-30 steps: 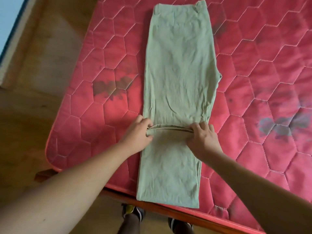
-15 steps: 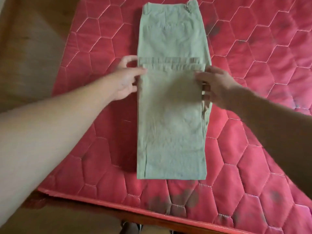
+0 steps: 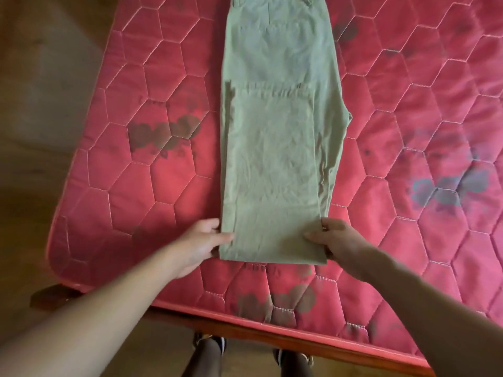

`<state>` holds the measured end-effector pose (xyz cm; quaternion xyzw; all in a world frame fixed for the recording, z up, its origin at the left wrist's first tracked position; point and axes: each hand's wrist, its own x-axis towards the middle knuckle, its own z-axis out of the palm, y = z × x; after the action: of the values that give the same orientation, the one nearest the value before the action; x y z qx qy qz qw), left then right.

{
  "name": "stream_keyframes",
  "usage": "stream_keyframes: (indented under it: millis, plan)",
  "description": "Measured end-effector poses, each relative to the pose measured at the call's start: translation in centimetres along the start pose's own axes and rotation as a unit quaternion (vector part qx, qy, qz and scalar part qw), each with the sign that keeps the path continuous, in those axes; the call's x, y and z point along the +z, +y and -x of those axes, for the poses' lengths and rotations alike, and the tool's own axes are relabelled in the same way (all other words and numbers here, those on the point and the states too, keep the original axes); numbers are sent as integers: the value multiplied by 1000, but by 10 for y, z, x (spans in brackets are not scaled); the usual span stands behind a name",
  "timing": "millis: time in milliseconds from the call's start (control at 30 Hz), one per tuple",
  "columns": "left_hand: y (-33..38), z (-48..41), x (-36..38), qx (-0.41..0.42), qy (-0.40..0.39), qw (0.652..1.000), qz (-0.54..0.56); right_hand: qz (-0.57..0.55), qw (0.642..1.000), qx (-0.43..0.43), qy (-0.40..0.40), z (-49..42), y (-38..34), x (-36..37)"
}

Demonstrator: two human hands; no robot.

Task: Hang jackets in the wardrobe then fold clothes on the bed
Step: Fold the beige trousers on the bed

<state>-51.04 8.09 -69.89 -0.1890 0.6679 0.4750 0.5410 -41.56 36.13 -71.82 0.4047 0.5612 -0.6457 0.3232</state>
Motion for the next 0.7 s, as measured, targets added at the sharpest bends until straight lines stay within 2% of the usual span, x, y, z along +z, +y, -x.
stream_keyframes:
  millis: [100, 267, 367, 433, 500, 567, 633, 700]
  plan:
    - [-8, -1, 3, 29, 32, 999, 26, 5, 997, -54, 56, -5, 7, 12]
    - [-29, -4, 4, 20, 35, 999, -9, 51, 995, -47, 67, 0, 21, 17]
    - [-34, -2, 9, 15, 70, 994, -81, 168, 972, -90, 136, 13, 21, 30]
    - [-34, 2, 18, 50, 148, 975, -158, 226, 946, -129, 192, 23, 23, 38]
    - [-26, 6, 27, 148, 269, 919, -249, 283, 907, -187, 251, 25, 23, 42]
    - [-18, -4, 33, 274, 339, 834, -337, 382, 832, -271, 299, 12, 16, 41]
    - [-6, -30, 33, 345, 347, 757, -433, 478, 755, -335, 297, -13, -1, 41]
    - [1, -62, 29, 354, 333, 701, -521, 554, 713, -343, 258, -43, -16, 41]
